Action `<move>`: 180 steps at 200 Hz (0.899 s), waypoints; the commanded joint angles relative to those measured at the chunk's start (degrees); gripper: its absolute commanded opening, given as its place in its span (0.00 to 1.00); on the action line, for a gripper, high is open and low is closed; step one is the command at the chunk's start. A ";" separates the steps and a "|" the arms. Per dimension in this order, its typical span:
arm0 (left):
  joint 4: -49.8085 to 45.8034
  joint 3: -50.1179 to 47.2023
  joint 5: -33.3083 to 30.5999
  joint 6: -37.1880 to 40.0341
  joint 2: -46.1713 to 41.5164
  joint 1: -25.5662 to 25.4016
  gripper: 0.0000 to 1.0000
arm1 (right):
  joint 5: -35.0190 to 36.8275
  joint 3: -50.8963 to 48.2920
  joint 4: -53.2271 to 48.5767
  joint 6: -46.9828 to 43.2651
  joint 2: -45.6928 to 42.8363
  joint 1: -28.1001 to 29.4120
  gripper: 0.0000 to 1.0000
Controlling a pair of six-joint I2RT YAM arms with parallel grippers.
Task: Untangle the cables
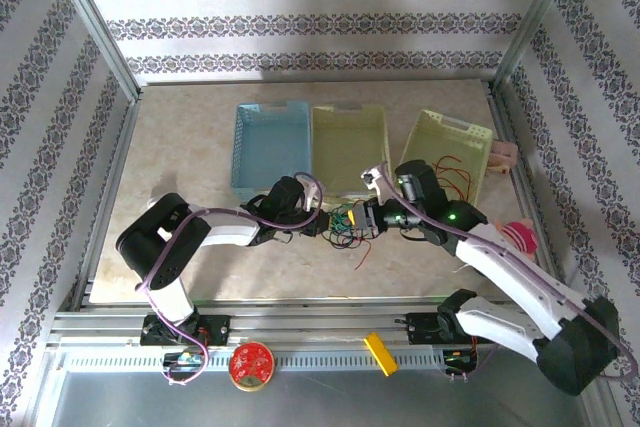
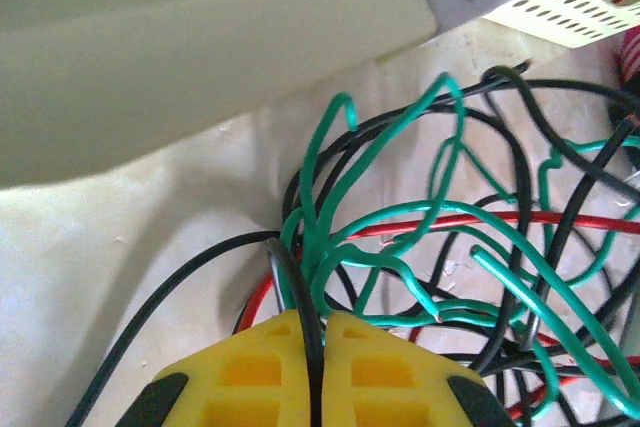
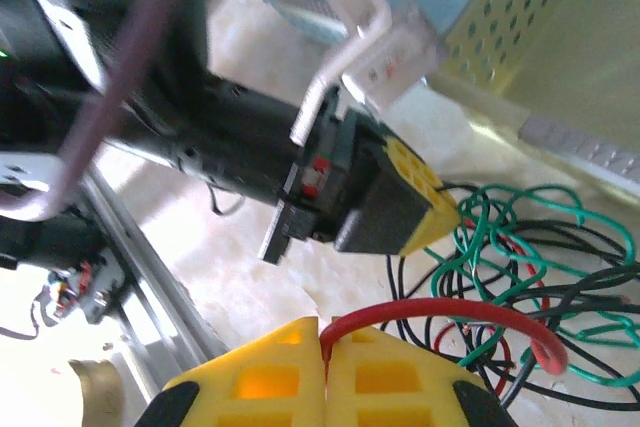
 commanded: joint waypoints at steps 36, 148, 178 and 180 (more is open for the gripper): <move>-4.76 -1.57 -6.94 1.37 -0.26 -1.43 0.00 | -4.58 9.76 3.14 2.65 -6.62 -7.84 0.00; -7.15 -3.91 -11.92 2.47 0.62 -2.95 0.00 | 6.55 19.10 8.95 -1.08 -9.48 -21.83 0.00; -7.28 -4.53 -12.67 2.58 0.80 -3.03 0.00 | 8.48 20.97 13.42 -1.66 -8.76 -24.71 0.00; -7.35 -4.58 -12.81 2.71 0.86 -3.04 0.00 | 8.67 21.23 13.50 -1.70 -8.60 -24.89 0.00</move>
